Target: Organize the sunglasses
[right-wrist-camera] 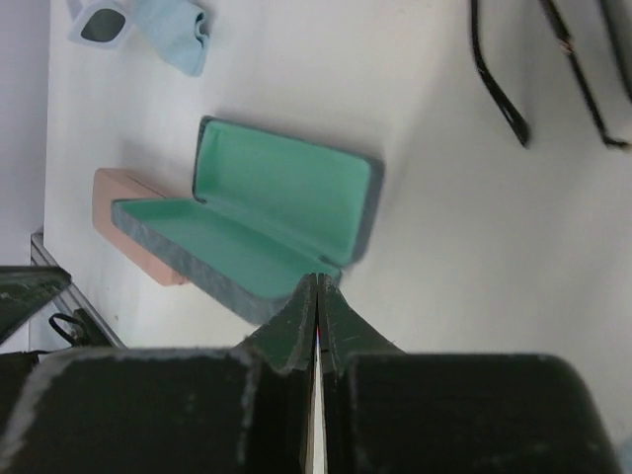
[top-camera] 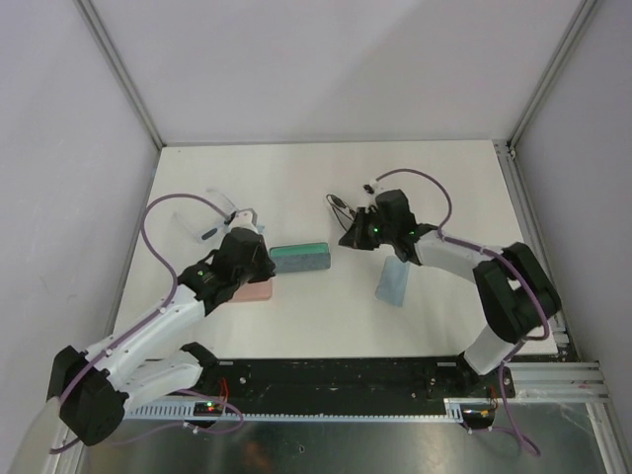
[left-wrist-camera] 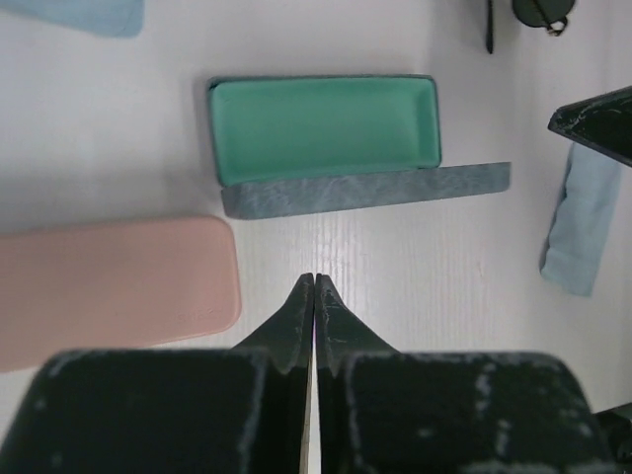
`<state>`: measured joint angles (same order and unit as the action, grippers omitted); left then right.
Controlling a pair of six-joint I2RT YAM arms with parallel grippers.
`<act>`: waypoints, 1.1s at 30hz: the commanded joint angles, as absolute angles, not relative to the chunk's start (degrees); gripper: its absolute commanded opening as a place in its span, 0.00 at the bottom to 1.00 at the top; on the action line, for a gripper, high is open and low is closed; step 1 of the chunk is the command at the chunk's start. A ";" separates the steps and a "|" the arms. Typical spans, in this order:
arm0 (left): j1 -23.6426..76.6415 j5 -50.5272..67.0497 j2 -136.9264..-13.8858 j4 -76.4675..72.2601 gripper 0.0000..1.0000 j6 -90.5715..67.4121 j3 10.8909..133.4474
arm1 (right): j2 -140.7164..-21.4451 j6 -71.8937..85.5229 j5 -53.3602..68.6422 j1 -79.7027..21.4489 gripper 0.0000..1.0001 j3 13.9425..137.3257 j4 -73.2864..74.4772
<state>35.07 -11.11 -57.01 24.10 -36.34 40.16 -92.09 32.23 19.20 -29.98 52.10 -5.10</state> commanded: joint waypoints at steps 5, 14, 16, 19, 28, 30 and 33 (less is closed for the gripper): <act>30.49 -13.80 -60.52 20.77 0.00 -44.30 37.06 | -102.51 31.85 17.20 -35.35 0.00 62.84 -7.26; 26.26 -12.73 -71.87 12.16 0.00 -43.17 39.85 | -103.57 32.05 16.30 -42.50 0.00 64.07 -2.51; 25.90 -13.16 -75.07 10.44 0.00 -42.96 41.60 | -102.31 33.24 14.71 -45.56 0.00 64.07 -1.55; 25.62 -12.92 -80.39 8.49 0.00 -40.71 45.14 | -100.58 36.19 14.11 -49.35 0.00 64.07 -2.03; 25.58 -4.62 -84.39 4.24 0.00 -33.54 50.33 | -95.72 35.71 11.43 -46.69 0.00 64.11 2.68; 25.58 -3.18 -83.92 3.37 0.00 -32.56 50.05 | -95.10 34.66 9.30 -45.05 0.00 64.08 6.01; 25.58 -1.23 -83.37 2.95 0.00 -31.77 49.50 | -93.83 33.15 6.05 -43.33 0.00 64.07 10.47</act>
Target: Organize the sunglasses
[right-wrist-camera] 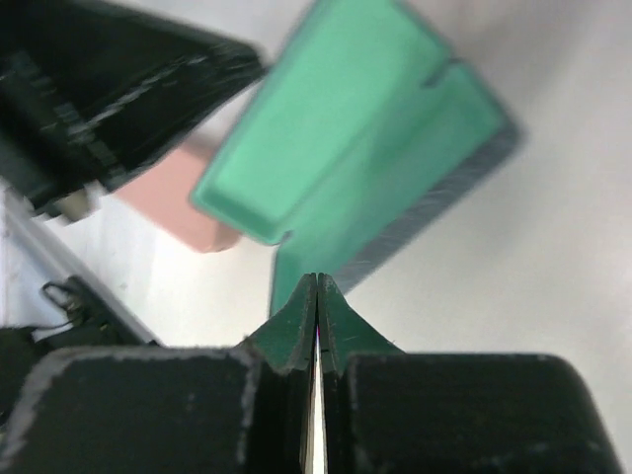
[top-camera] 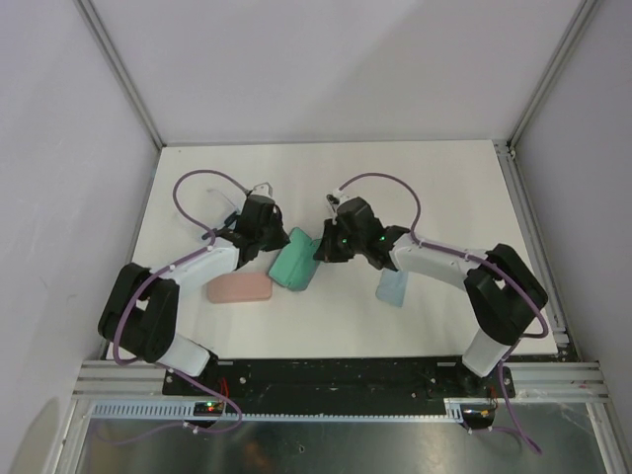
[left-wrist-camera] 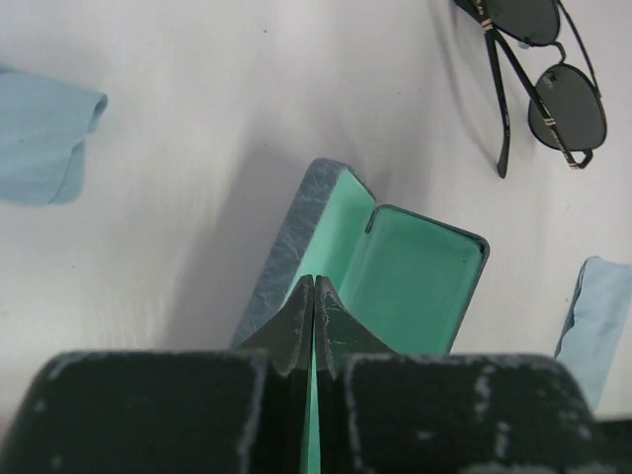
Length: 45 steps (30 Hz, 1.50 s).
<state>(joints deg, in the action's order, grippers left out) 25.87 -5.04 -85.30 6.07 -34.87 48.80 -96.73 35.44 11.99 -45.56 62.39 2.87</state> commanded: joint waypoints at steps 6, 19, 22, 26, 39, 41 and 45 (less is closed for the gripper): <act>25.58 3.90 -82.69 2.66 0.00 -30.97 48.57 | -88.90 31.85 3.33 -39.58 0.03 61.82 15.75; 31.74 8.49 -80.71 2.64 0.00 -31.15 48.17 | -73.50 29.49 6.32 -25.84 0.11 51.81 20.90; 33.49 7.97 -84.76 2.38 0.00 -31.64 48.37 | -70.37 29.17 7.77 -23.69 0.11 49.64 21.34; 36.39 5.22 -89.85 2.21 0.00 -31.55 49.13 | -66.66 28.78 8.62 -22.01 0.11 47.59 22.47; 42.52 1.90 -94.94 2.28 0.00 -32.62 51.51 | -60.40 26.56 10.51 -17.80 0.12 43.79 25.86; 42.91 1.68 -94.27 2.33 0.00 -32.48 51.86 | -60.12 26.06 10.60 -17.15 0.12 43.58 26.35; 44.36 1.59 -92.82 2.85 0.00 -32.48 53.20 | -60.17 25.52 10.46 -15.02 0.14 43.35 27.28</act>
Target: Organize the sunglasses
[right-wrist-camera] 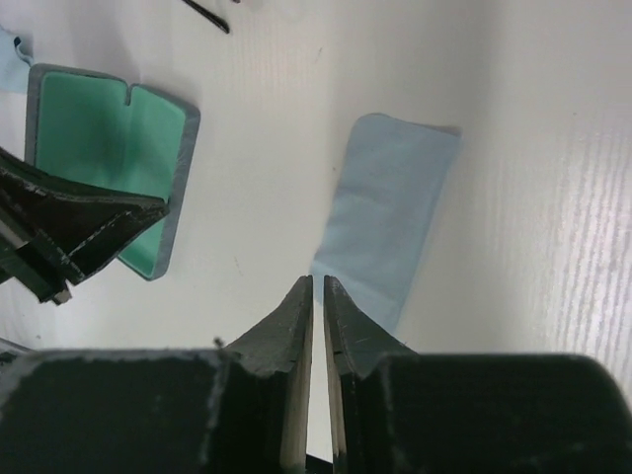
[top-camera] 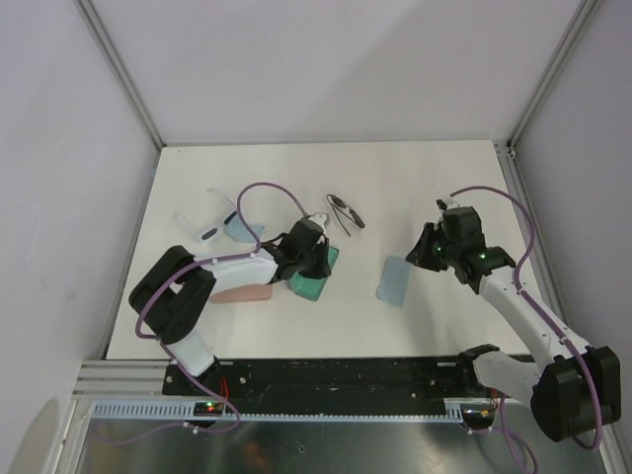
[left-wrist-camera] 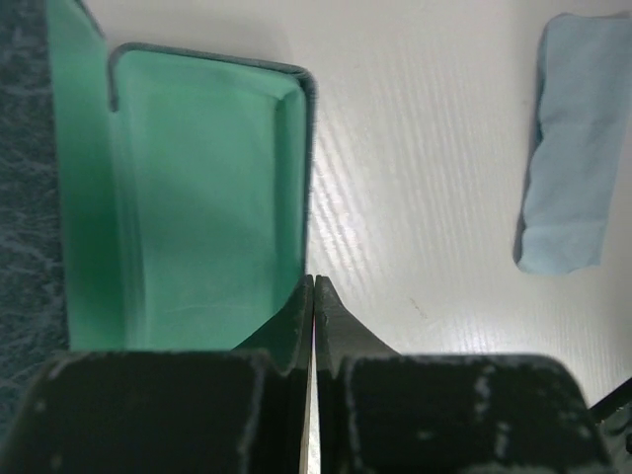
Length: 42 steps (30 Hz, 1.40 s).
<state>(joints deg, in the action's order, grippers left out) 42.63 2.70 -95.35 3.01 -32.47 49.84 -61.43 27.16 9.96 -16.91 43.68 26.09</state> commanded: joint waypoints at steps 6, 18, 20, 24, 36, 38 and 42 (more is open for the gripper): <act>49.39 -0.85 -91.44 5.41 0.01 -32.29 57.31 | -61.45 25.30 9.87 -10.40 0.19 42.41 27.40; 62.30 -5.57 -98.93 7.65 0.19 -33.42 66.71 | -60.95 25.39 9.26 -5.01 0.25 40.81 26.76; 64.03 -7.02 -101.11 8.92 0.20 -33.27 69.26 | -59.67 25.46 9.52 -3.67 0.25 40.33 26.93; 67.08 -10.45 -106.32 12.30 0.24 -32.32 74.86 | -57.57 25.42 10.10 -1.06 0.26 39.59 27.60; 72.54 -20.11 -117.50 22.48 0.32 -27.26 89.58 | -52.72 26.32 12.16 4.58 0.31 37.71 27.67; 73.09 -21.27 -118.89 23.64 0.31 -26.35 91.41 | -52.73 26.25 12.66 4.88 0.31 37.66 27.62; 73.79 -23.32 -122.00 26.31 0.31 -24.76 94.53 | -52.54 26.19 13.56 5.46 0.31 37.55 27.52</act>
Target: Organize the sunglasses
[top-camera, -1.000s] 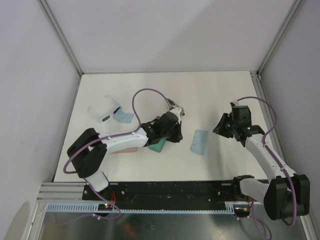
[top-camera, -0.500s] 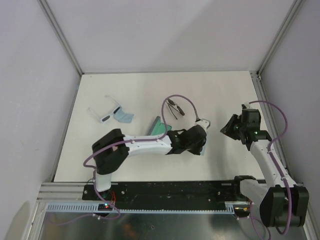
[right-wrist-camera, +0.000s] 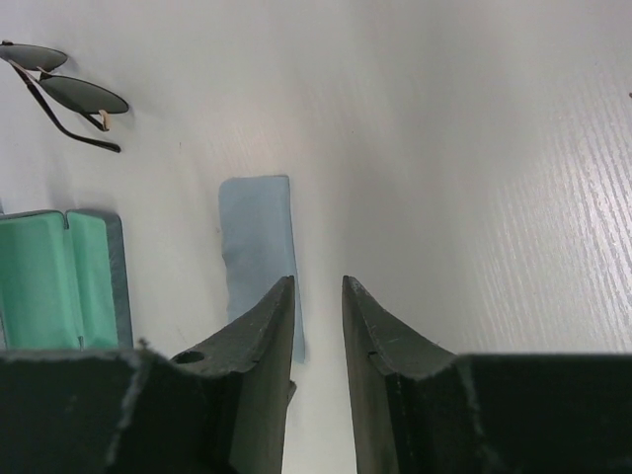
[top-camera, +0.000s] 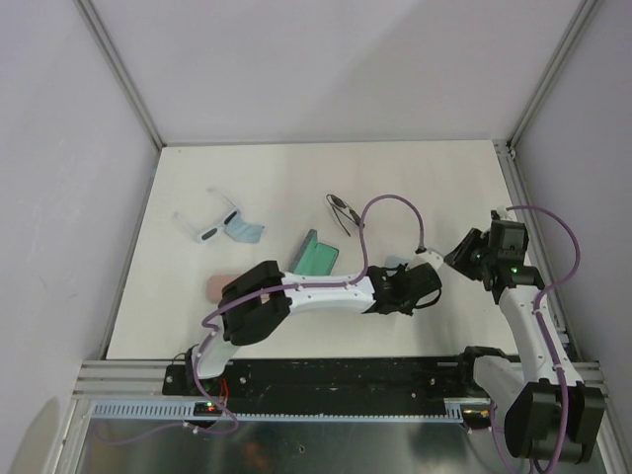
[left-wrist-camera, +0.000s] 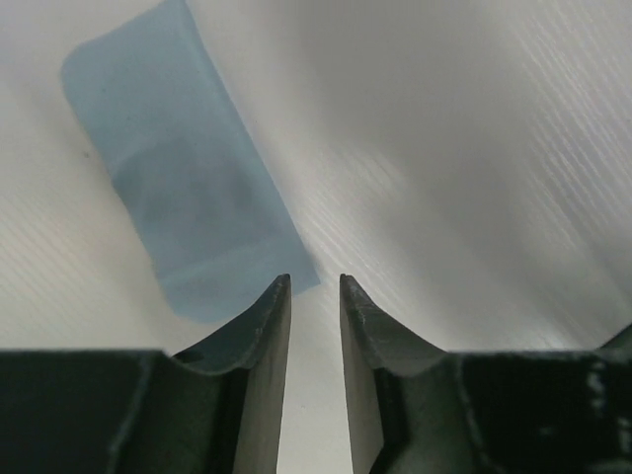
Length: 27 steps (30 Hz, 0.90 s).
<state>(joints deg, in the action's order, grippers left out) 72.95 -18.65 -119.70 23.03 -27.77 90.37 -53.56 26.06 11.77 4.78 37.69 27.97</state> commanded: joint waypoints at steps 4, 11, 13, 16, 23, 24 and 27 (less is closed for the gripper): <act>74.29 -23.74 -123.81 27.10 0.33 -23.71 96.07 | -52.53 26.11 14.28 5.96 0.32 37.56 27.49; 74.40 -24.15 -126.04 27.90 0.34 -22.55 97.79 | -52.86 25.99 15.28 6.55 0.31 37.57 27.31; 74.41 -24.03 -126.50 27.98 0.35 -22.51 97.95 | -52.94 25.94 15.42 6.65 0.31 37.56 27.28; 74.40 -23.65 -127.19 28.08 0.34 -22.71 97.93 | -53.41 25.93 15.72 6.68 0.32 37.61 27.11; 74.37 -22.29 -127.24 28.08 0.05 -24.40 95.89 | -54.36 25.93 15.44 6.77 0.31 37.60 27.08; 74.36 -22.26 -126.81 28.06 0.02 -24.77 95.32 | -54.51 25.93 15.37 6.77 0.31 37.61 27.08; 73.87 -21.39 -124.93 28.00 0.00 -26.21 92.82 | -55.46 26.04 15.33 6.77 0.32 37.18 26.49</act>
<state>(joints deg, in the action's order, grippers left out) 74.13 -22.11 -126.82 27.51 -24.18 95.31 -54.46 26.04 14.90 6.50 37.50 28.03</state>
